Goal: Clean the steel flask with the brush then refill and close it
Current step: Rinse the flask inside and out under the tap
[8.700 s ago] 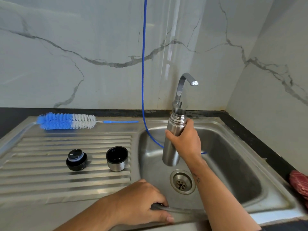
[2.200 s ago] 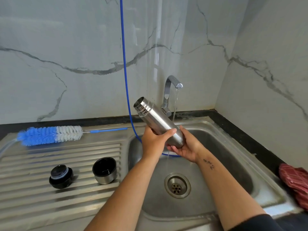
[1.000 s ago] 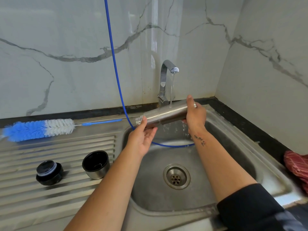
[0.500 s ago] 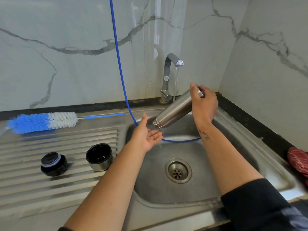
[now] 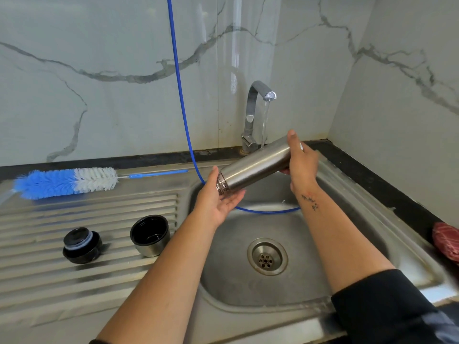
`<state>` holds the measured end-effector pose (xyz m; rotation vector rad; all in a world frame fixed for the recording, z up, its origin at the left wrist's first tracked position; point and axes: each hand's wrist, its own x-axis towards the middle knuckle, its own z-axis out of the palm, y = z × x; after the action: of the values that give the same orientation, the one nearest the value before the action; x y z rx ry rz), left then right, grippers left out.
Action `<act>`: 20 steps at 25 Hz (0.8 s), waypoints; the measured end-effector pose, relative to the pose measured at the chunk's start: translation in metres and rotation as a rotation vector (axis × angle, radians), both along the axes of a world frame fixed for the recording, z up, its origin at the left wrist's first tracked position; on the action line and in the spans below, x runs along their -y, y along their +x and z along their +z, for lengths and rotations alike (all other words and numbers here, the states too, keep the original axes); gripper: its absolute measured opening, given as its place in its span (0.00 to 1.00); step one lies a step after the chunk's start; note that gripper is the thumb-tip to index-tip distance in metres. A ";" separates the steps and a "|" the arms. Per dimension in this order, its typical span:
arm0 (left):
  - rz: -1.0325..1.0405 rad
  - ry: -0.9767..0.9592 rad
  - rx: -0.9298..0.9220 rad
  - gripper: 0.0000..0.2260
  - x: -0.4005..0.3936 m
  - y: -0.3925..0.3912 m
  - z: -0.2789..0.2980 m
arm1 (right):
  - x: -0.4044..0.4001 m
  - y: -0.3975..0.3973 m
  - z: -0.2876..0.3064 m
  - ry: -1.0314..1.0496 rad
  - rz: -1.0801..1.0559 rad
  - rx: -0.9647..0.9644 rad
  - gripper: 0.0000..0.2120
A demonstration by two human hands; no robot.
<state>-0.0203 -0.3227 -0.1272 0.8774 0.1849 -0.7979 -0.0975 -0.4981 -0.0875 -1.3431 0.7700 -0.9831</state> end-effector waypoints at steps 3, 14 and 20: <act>0.096 -0.004 0.053 0.15 0.000 0.000 0.002 | -0.003 0.004 -0.006 -0.092 0.053 -0.070 0.17; 0.229 0.255 0.298 0.20 0.006 0.002 -0.007 | -0.052 0.030 -0.024 -1.327 0.304 -0.630 0.23; 0.216 0.237 0.309 0.19 0.009 -0.001 0.001 | -0.028 0.024 -0.031 -1.261 -0.104 -0.794 0.29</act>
<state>-0.0215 -0.3317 -0.1258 1.1708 0.0997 -0.4361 -0.0734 -0.4702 -0.1186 -2.9204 0.7921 -1.0311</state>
